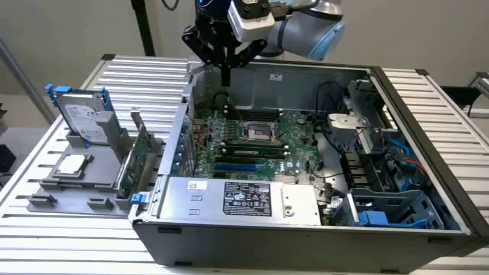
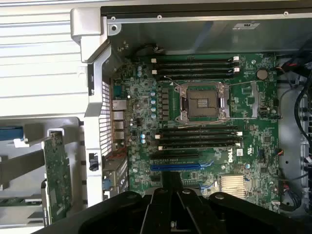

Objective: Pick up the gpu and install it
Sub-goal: 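Reach for the gpu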

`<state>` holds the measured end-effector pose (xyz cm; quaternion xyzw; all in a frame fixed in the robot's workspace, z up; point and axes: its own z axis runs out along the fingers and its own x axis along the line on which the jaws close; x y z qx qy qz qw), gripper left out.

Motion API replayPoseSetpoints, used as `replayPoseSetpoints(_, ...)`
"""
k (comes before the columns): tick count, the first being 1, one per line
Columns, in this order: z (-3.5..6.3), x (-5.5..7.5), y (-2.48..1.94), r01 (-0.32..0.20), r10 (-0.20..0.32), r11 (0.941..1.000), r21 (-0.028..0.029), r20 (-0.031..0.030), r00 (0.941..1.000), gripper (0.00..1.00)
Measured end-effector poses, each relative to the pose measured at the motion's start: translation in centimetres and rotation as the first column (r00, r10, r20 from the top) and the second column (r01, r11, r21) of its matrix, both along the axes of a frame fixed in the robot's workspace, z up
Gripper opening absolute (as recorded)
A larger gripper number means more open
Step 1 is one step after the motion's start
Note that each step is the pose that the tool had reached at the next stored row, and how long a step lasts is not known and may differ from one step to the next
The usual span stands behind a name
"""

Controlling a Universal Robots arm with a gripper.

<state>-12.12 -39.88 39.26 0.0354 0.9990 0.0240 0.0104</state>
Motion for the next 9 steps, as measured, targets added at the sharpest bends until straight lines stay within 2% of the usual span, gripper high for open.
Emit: replayPoseSetpoints(9,0.0,0.0,0.0,0.0,0.0,1.0,0.0,0.0,1.0,0.11)
